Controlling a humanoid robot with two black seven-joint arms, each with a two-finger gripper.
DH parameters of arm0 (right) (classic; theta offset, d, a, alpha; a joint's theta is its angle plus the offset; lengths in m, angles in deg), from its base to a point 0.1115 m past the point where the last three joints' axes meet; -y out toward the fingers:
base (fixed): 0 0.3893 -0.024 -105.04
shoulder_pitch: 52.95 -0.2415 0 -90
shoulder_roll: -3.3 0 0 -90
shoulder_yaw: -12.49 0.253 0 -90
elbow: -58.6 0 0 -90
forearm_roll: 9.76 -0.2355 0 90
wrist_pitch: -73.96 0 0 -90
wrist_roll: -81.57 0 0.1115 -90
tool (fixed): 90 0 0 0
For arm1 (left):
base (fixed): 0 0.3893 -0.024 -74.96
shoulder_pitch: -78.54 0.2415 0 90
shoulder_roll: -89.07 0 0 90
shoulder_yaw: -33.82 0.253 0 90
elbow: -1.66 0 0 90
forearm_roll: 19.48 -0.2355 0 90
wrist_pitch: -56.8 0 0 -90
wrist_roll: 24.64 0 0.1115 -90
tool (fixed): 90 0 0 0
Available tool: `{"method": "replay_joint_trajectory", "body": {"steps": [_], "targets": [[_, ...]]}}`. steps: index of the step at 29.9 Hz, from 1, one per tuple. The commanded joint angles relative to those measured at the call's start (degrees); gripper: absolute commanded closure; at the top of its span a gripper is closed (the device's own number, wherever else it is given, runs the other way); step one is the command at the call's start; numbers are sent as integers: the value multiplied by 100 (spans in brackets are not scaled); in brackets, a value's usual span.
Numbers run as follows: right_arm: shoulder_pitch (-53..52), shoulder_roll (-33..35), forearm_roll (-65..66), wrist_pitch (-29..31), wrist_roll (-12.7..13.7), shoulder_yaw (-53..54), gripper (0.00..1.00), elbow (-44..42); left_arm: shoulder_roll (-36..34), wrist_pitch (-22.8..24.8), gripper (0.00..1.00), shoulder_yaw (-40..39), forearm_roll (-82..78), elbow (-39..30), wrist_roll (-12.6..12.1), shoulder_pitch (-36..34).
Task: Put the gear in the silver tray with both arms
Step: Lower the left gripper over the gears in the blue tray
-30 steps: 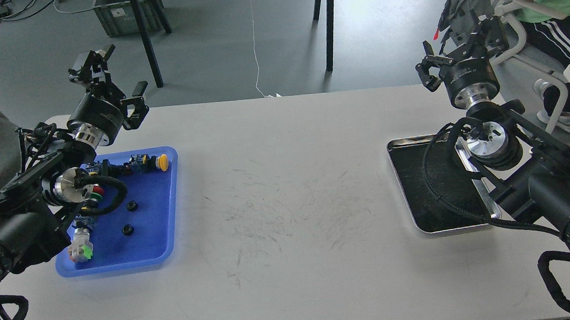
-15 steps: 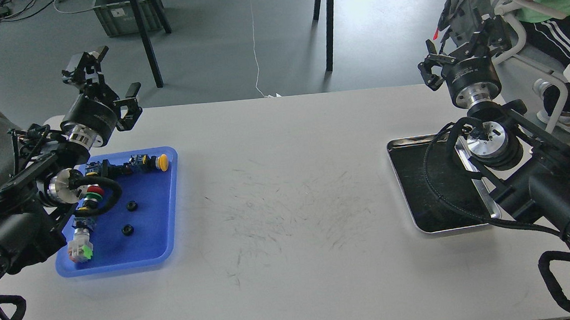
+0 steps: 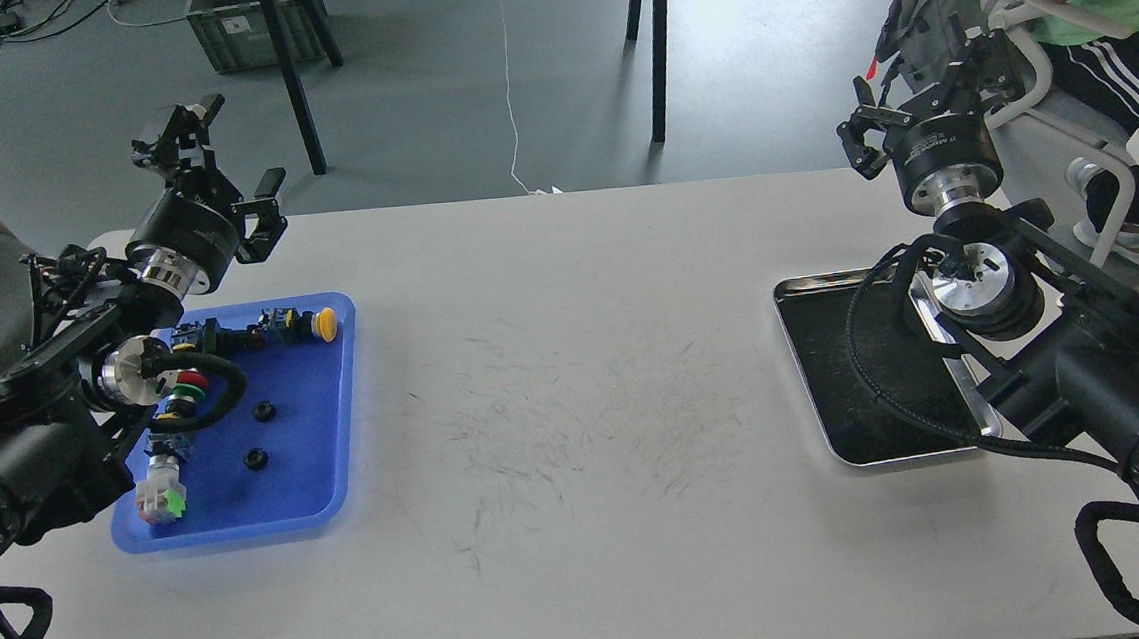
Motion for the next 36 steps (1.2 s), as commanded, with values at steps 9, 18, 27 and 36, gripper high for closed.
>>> {"method": "replay_joint_trajectory", "body": {"steps": [9,18,27,36], "targets": [[18,21,9,-3,0,-9,1,-5,-16,541,1,88,-26,164,0,-36],[35,13,9,-3,0,-26,1,4,134,-281,1,545,9,314,0,-72],[44,13,9,-3,-9,-35,1,4,55,541,1,518,150,227,0,-63],[44,4,9,-3,-9,-35,1,4,90,309,2,492,229,314,0,-89]]}}
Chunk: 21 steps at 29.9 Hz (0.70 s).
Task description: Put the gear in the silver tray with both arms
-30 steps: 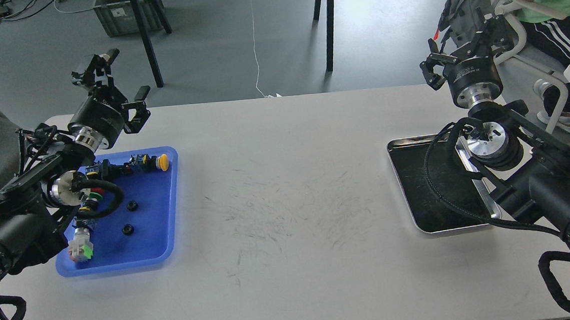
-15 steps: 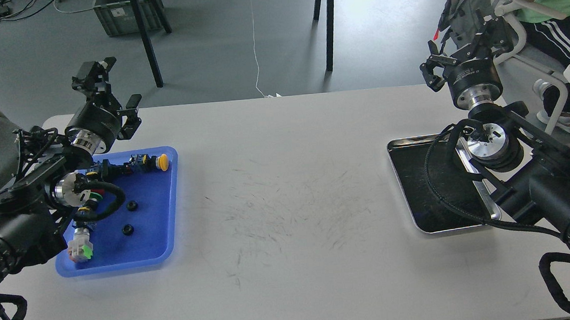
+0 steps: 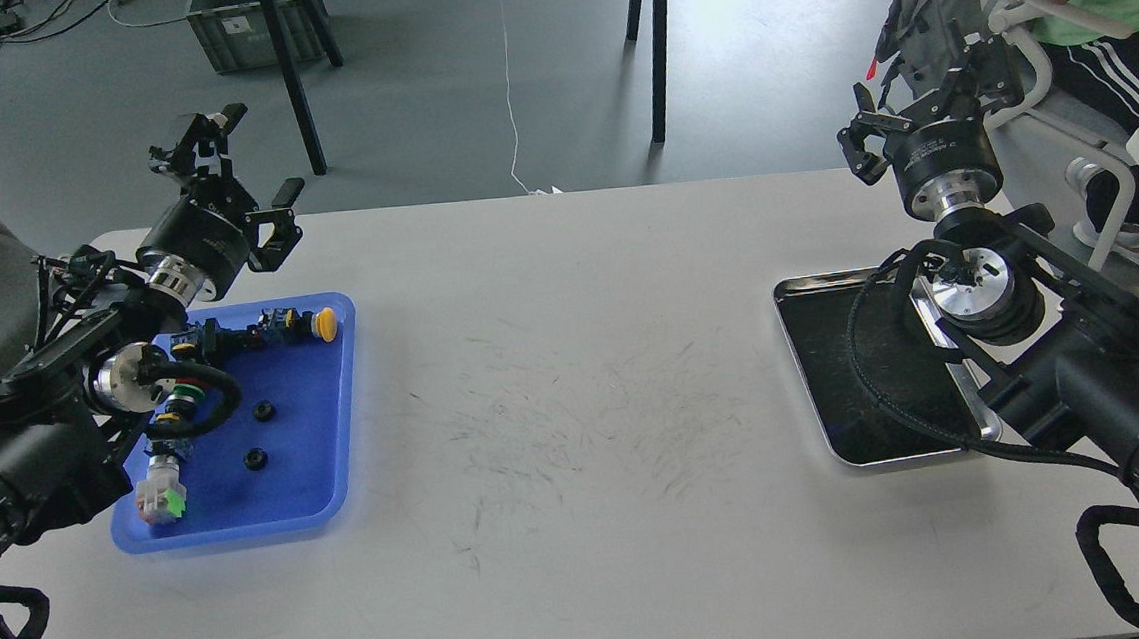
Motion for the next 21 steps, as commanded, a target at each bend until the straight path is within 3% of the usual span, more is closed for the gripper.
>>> {"method": "replay_joint_trajectory", "body": {"steps": [1,10,21], "targets": [[0,0,0,0,0,1,1,-4,33,-237,2,5,1,2,0,-9],[0,-9,0,-35,0,-8,1,5,16,-667,2,-21,36,-51,0,-18],[9,0,8,-44,0,-17,1,-4,-28,-650,1,-259,107,-77,0,26]]}}
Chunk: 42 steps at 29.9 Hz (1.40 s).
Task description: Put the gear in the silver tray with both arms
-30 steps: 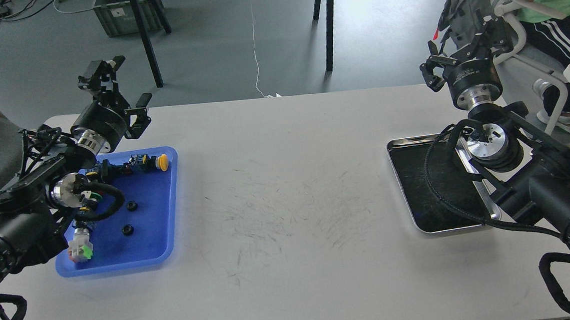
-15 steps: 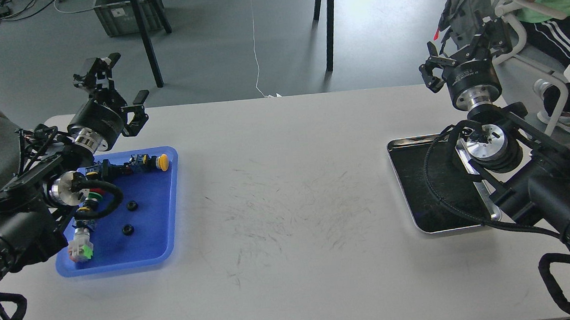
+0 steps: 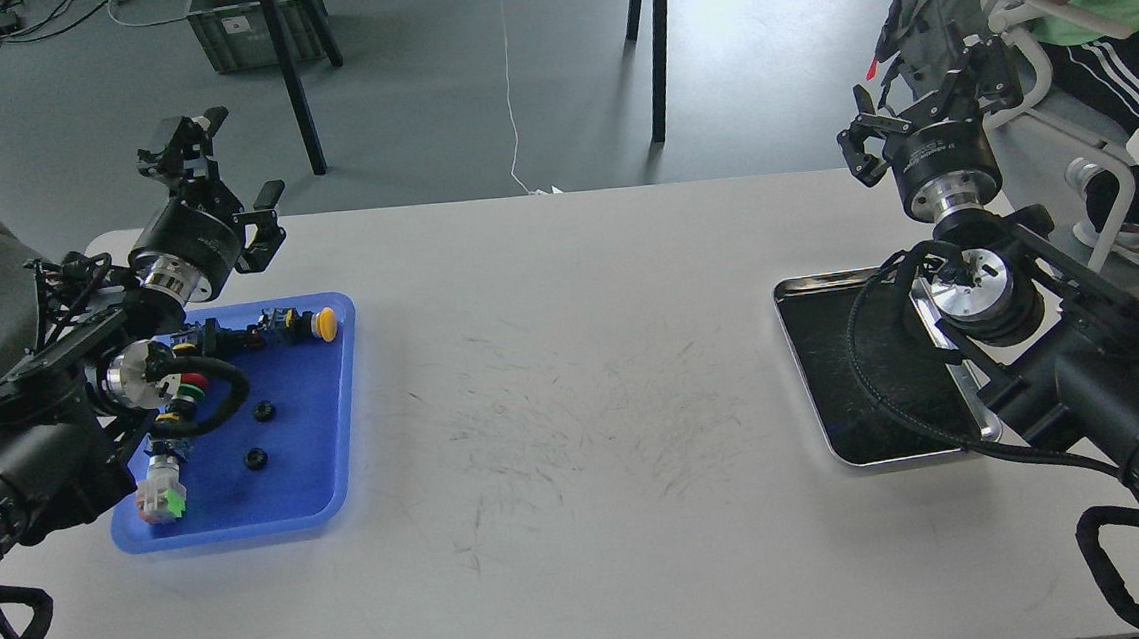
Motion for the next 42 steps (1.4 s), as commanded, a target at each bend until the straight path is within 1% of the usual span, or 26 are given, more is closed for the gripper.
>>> {"method": "replay_joint_trajectory", "body": {"steps": [1,11,14,18,21,25,29,31,32,33,34,35,36,40,42], "targets": [[1,0,-7,-3,2,0,1,-6,-4,-26,1,-99,2,12,0,-6],[1,0,2,-3,-7,-9,1,-6,49,-79,2,-55,-42,30,0,38],[27,0,2,-3,2,-9,1,3,-30,-106,2,-63,-77,-31,0,47],[36,-8,2,-3,-7,-9,1,12,-39,-403,2,-177,28,-14,0,55],[62,-8,2,-20,-7,0,1,12,-39,-913,2,-572,143,100,0,90],[62,-8,2,-38,-7,0,1,21,-47,-958,2,-714,187,91,0,214],[62,-35,2,-47,-7,0,1,21,-65,-879,2,-775,222,-101,0,231],[62,-35,2,-55,-7,0,1,21,-109,-774,2,-775,222,-155,0,240],[62,-26,2,-64,-7,0,1,21,-118,-643,2,-741,170,-216,0,266],[62,-35,2,-64,-7,0,1,12,-135,-363,2,-679,152,-425,0,319],[62,-26,2,-64,-7,-9,1,20,-161,83,2,-644,108,-706,0,363],[71,-26,2,-64,-7,-9,1,21,-188,366,2,-635,29,-813,0,354],[71,-26,2,-64,-7,-9,1,12,-179,534,2,-617,-85,-770,0,337],[80,-35,2,-64,-7,-9,1,21,-109,185,2,-582,-401,-726,0,381],[80,-52,2,-73,-7,-9,1,21,-144,184,1,-582,-446,-769,0,398]]}}
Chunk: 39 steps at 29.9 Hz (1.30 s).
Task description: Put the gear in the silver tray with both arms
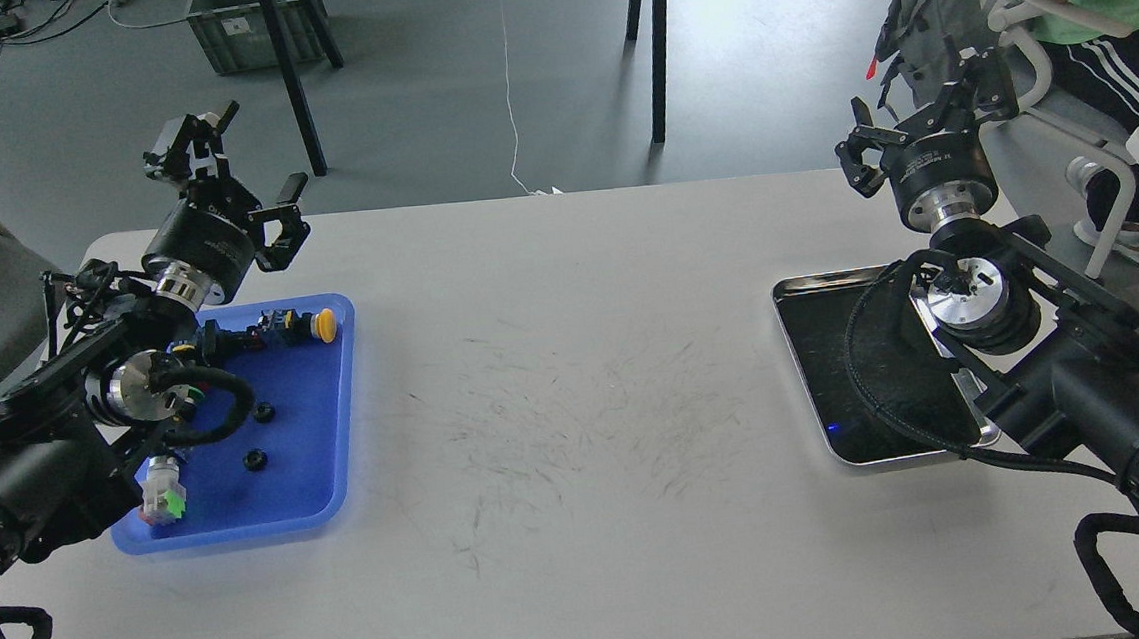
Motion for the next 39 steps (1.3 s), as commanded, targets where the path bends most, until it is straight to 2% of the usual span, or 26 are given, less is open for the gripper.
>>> {"method": "replay_joint_trajectory", "body": {"steps": [1,5,13,16,18,23,25,30,33,36,39], "targets": [[1,-20,0,5,0,0,1,-9,-56,-93,1,1,-105,-41,0,37],[1,-55,0,5,0,0,1,-17,-223,144,1,-8,-44,-94,0,64],[27,-107,9,-4,-22,0,1,-18,-267,-760,1,-174,132,-145,0,90],[27,-107,9,-4,-22,0,1,-26,-293,-866,1,-421,492,-523,0,283],[27,-107,9,-4,-22,0,1,-26,-303,-840,1,-457,493,-568,0,328],[27,-107,9,-4,-22,9,1,-26,-328,-1200,1,-369,493,-673,0,248],[27,-108,9,-4,-22,9,1,-26,-469,-1262,1,-115,476,-1006,0,240],[36,-99,9,5,-22,26,1,-26,-1075,-1244,1,1439,247,-1595,0,-278],[36,-99,9,5,-22,26,1,-26,-1452,-1183,1,1924,203,-1877,0,-428],[36,-90,9,5,-22,35,1,-18,-2042,-1104,1,2433,107,-2500,0,-814],[36,-90,9,5,-22,44,1,-18,-2139,-1016,1,2839,-410,-2326,0,-1017]]}}
